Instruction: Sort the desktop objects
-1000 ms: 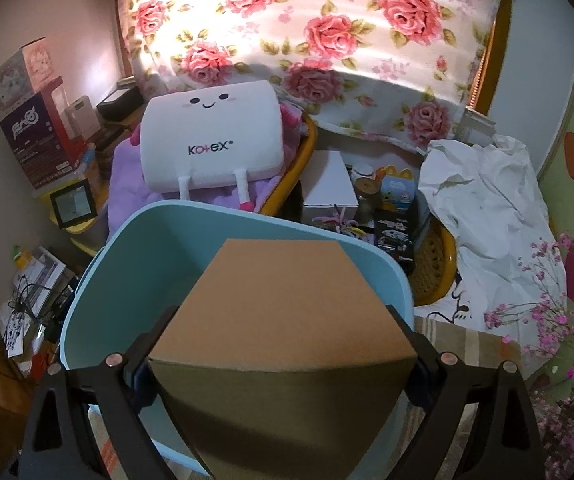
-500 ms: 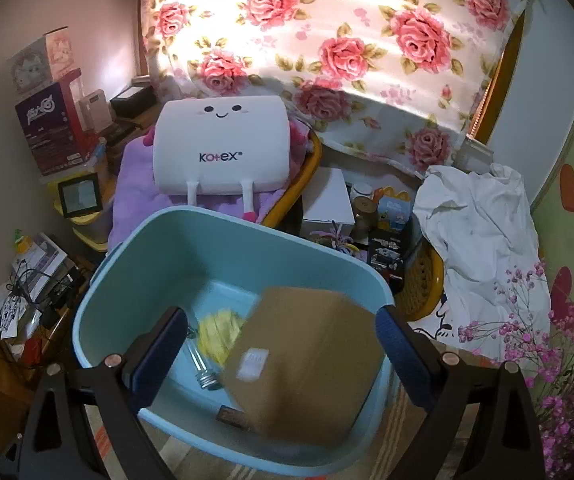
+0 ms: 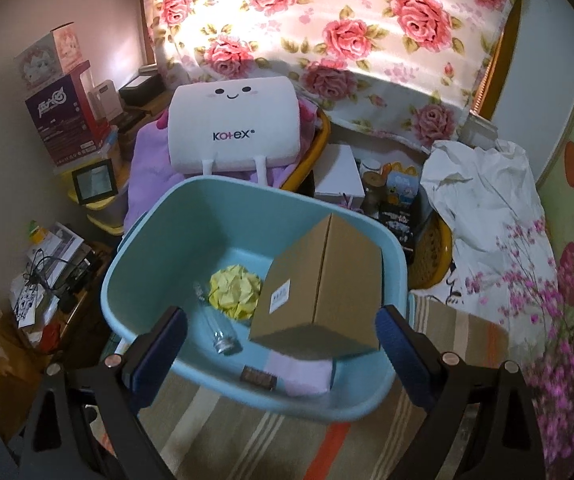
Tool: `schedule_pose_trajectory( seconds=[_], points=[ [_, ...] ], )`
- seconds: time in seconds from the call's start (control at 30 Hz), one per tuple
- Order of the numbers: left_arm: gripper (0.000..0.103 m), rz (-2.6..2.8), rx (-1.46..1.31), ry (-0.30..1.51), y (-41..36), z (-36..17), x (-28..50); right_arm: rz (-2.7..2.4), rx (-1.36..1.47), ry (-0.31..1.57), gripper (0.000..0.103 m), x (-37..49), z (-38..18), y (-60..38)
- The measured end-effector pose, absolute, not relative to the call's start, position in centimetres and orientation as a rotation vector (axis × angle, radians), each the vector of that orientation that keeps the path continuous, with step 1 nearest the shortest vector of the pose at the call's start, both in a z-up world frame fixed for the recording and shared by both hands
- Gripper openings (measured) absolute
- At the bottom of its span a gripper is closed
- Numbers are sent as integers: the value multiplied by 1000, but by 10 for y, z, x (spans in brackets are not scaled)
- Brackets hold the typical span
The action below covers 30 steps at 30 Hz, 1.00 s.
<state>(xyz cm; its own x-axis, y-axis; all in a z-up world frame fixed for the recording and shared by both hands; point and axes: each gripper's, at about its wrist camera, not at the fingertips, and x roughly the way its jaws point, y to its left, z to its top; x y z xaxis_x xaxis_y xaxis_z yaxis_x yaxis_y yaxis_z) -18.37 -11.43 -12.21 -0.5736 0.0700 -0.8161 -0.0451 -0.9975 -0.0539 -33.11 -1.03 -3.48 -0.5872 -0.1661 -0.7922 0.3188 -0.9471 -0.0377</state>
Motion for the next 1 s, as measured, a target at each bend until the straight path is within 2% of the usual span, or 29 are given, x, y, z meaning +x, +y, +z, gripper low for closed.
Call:
schedule_pose_trajectory(
  seconds=[1.0],
  points=[
    [83,2745,-1287,47,-95,-76,-152,-2610,1228,174,98,-214,20,15]
  ],
)
